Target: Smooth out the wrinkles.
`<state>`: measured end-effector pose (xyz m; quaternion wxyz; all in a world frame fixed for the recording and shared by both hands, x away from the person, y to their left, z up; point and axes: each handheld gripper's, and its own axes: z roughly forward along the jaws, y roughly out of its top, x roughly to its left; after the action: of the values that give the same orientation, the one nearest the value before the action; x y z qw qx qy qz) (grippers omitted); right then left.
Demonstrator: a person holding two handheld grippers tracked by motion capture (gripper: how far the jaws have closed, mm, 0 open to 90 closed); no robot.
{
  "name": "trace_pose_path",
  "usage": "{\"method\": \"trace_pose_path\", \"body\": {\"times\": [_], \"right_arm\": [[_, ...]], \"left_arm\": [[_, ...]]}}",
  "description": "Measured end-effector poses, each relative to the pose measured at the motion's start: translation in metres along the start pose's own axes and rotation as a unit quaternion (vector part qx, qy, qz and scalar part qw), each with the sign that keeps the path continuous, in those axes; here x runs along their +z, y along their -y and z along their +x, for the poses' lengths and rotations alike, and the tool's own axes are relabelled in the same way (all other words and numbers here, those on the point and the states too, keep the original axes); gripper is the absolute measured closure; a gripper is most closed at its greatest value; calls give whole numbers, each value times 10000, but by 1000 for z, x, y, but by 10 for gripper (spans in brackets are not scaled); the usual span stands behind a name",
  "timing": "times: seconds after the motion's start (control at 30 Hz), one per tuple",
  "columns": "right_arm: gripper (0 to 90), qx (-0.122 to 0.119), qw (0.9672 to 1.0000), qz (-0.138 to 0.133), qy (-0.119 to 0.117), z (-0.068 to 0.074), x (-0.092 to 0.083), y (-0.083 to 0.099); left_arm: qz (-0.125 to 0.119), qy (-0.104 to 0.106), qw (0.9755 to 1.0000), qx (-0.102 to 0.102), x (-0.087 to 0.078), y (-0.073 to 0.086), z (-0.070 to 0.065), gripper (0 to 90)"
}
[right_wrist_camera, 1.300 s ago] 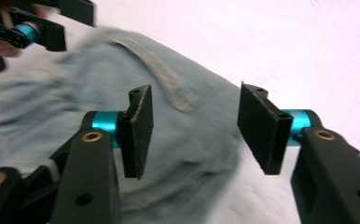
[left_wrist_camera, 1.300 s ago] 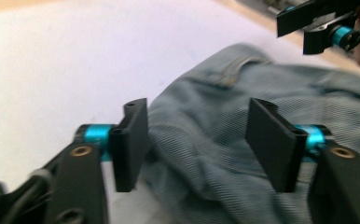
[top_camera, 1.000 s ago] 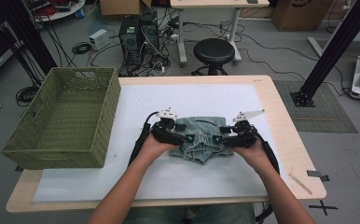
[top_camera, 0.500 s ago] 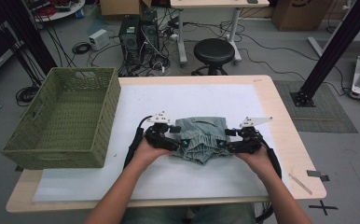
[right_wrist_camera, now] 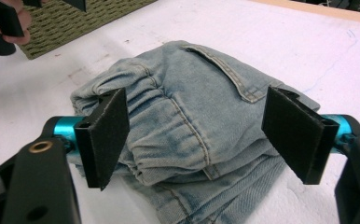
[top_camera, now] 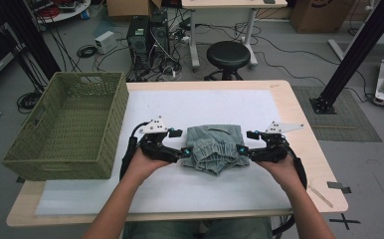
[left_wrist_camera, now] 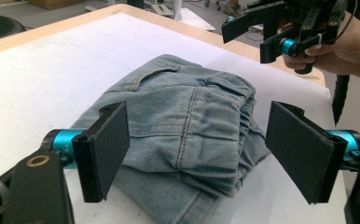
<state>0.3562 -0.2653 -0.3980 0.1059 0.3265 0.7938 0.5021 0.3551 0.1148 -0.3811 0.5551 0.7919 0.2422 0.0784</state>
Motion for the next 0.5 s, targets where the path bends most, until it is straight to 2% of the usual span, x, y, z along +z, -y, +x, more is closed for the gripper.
{"method": "trace_pose_path", "body": {"times": [0.17,0.5], "right_arm": [[216,-3,10000,26,45,-2,-1,2],[212,2,9999,-34,127,-5,-4,1]], "left_arm": [[-64,-37,10000,-49,-8,1,6,207],[-40,-154,9999,-53,-11,2,13,202]]}}
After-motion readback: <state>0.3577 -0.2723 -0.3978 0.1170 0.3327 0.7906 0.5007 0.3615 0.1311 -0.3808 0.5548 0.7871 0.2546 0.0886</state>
